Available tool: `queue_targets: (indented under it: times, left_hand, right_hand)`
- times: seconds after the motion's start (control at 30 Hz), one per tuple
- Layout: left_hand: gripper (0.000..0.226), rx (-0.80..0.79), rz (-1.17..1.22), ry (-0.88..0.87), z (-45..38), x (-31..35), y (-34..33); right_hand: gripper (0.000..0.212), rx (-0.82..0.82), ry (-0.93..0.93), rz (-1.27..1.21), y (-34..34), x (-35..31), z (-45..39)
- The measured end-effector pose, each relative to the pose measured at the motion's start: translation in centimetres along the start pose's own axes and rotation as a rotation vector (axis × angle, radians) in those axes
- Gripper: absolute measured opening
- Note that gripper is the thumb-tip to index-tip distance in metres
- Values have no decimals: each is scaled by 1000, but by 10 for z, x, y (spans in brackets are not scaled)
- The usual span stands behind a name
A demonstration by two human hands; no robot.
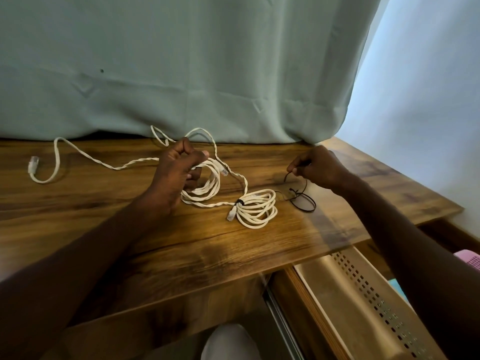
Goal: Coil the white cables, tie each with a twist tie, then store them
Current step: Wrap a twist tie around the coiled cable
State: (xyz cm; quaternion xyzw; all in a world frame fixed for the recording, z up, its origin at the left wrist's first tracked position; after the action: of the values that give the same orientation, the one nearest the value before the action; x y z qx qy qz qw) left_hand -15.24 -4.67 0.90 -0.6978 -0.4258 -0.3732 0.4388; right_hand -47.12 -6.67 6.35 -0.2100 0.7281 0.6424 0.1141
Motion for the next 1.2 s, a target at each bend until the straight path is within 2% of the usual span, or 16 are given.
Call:
queue_targets:
  times: [0.1, 0.2, 0.3, 0.37, 0.43, 0.57, 0.73, 0.83, 0.9, 1.1, 1.2]
  left_hand:
    - [40, 33, 0, -5, -3, 3, 4]
    - [36, 116, 10, -22, -7, 10, 16]
    - [38, 245, 55, -70, -13, 22, 34]
    - [40, 339, 87, -118, -16, 31, 49]
    - [40, 426, 90, -160, -18, 42, 67]
    - [37, 582, 17, -218, -19, 57, 111]
    - [32, 738, -20, -282, -15, 68, 160]
    - [29, 785, -48, -311, -17, 72, 175]
    - [24, 786, -141, -315, -19, 72, 177]
    - [32, 680, -533, -384, -21, 64, 159]
    - [44, 598, -601, -396, -21, 60, 151]
  right_hand:
    - [20, 164, 11, -16, 11, -12, 4]
    - [19, 425, 54, -150, 23, -31, 6]
    - [18, 540, 119, -465, 25, -69, 3]
    - [16, 473, 152, -727, 15, -106, -3]
    - [17, 322, 147, -917, -6, -149, -11]
    - [16, -71, 112, -1061, -81, -232, -32]
    - [24, -382, -23, -1132, -178, -306, -51]
    - [39, -373, -6, -1097, -214, -325, -54]
    - [40, -329, 18, -1097, -229, -329, -55]
    - [26, -274, -125, -1269, -231, -314, -61]
    - [23, -359, -251, -1469, -223, -309, -69]
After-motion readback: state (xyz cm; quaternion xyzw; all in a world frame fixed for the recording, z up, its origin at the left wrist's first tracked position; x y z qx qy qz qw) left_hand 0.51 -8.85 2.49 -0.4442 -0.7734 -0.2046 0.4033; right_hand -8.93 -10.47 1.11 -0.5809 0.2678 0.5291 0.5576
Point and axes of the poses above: each hand's wrist, its own z-axis away from the middle knuckle, its own y-axis out of the back of the hand, x = y × z, the point moved 1 cm from there along -z, towards the middle knuckle, and after that the axes turned 7 degrees about -x, right-handed, at the moved point
